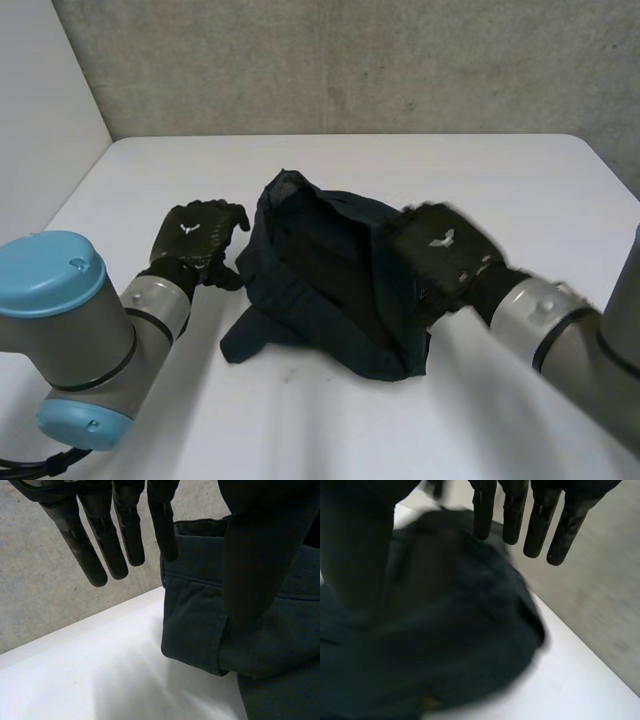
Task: Fold the shorts.
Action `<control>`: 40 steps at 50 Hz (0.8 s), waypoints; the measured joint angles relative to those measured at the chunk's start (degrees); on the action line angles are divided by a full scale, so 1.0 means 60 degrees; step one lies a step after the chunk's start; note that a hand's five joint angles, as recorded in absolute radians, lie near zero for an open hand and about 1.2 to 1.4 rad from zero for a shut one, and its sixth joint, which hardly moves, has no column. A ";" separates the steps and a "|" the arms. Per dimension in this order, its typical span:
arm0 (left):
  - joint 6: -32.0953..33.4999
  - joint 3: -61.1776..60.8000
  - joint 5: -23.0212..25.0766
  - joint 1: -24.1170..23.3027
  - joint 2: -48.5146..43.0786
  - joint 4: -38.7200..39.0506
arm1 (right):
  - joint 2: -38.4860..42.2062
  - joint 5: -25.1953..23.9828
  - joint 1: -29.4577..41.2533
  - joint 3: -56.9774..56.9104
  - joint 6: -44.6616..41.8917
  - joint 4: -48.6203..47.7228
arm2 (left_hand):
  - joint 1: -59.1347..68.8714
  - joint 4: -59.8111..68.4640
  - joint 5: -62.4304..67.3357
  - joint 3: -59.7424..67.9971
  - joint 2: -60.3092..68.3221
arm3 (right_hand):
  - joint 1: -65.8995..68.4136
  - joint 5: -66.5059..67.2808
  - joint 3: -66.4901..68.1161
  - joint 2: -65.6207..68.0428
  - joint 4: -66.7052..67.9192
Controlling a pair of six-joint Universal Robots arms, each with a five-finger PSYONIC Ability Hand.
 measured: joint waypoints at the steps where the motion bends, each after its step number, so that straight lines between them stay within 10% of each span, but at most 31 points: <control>1: -0.0001 0.0006 -0.0003 0.0016 0.0000 0.0001 | -0.0161 -0.0415 0.0157 0.0210 -0.0281 0.0020 | -0.0001 0.0000 0.0001 0.0000 0.0000 | 0.0000 0.0000 -0.0026 0.0001 -0.0012; 11: -0.0003 0.0021 -0.0029 0.0038 0.0003 -0.0025 | 0.0410 -0.0704 0.0550 0.0906 -0.3045 0.0061 | 0.0535 0.0571 0.0632 0.0452 0.0555 | 0.0000 -0.0001 -0.0026 0.0001 -0.0012; 19: -0.0020 0.0346 -0.0042 0.0059 0.0018 -0.1051 | 0.1566 0.0840 0.0869 0.0942 -0.5135 -0.0518 | 0.1553 0.1687 0.1714 0.1501 0.1677 | 0.0344 0.0568 0.0526 0.0171 0.0546; 26: -0.0038 0.0923 -0.0197 0.0023 -0.0021 -0.3133 | 0.1788 0.1331 0.0864 0.0880 -0.5035 -0.1598 | 0.1341 0.1477 0.1572 0.1355 0.1521 | 0.6306 0.7314 0.7476 0.7496 0.7613; 40: -0.0043 0.1207 -0.0654 -0.0641 -0.0643 -0.4518 | 0.1601 0.1453 0.0771 0.0483 -0.1916 -0.2202 | -0.0291 -0.0122 -0.0076 -0.0220 -0.0084 | 0.6310 0.7587 0.7799 0.7672 0.8017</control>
